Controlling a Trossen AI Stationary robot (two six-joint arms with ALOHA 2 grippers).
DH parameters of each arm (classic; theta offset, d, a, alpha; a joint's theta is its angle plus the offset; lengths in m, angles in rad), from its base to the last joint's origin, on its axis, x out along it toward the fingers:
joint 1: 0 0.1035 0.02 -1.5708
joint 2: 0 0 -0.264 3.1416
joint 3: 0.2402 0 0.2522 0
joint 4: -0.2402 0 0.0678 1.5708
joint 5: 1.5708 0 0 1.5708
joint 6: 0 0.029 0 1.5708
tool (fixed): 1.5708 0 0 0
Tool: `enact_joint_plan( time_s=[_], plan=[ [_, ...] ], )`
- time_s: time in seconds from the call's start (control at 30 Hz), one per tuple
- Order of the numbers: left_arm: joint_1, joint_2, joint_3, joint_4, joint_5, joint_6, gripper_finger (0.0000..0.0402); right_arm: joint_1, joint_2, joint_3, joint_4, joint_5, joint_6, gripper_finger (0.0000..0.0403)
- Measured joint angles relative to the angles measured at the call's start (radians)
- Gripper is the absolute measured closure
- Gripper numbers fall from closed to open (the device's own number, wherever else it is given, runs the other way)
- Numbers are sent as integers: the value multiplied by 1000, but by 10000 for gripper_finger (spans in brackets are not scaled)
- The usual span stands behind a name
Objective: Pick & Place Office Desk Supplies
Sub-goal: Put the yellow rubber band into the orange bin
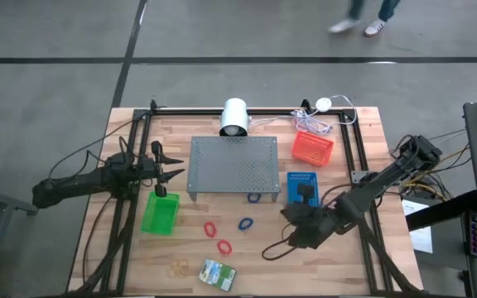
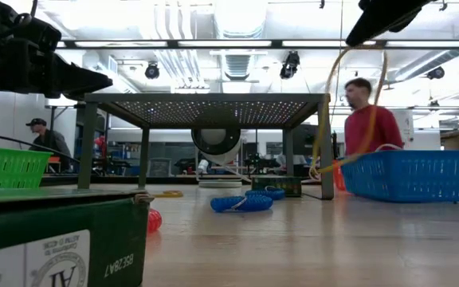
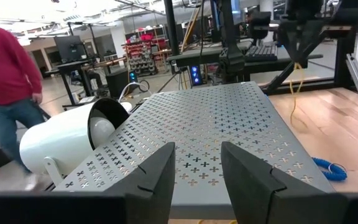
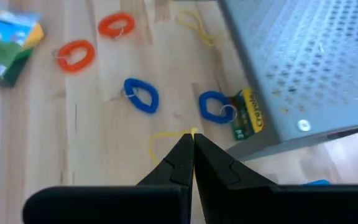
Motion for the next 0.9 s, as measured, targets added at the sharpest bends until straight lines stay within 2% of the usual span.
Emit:
enact_joint_plan(
  time_s=[0.23,0.43,0.63,0.9],
  plan=[
    [0,0,0,0,0,0,268,0,-127,-53,-28,48,23,395],
    [0,0,0,0,0,0,268,0,-232,-78,-198,54,173,395],
    [0,0,0,0,0,0,268,0,-319,-81,-374,125,282,395],
    [0,0,0,0,0,0,268,-6,-426,-81,-494,298,365,395]
  ],
)
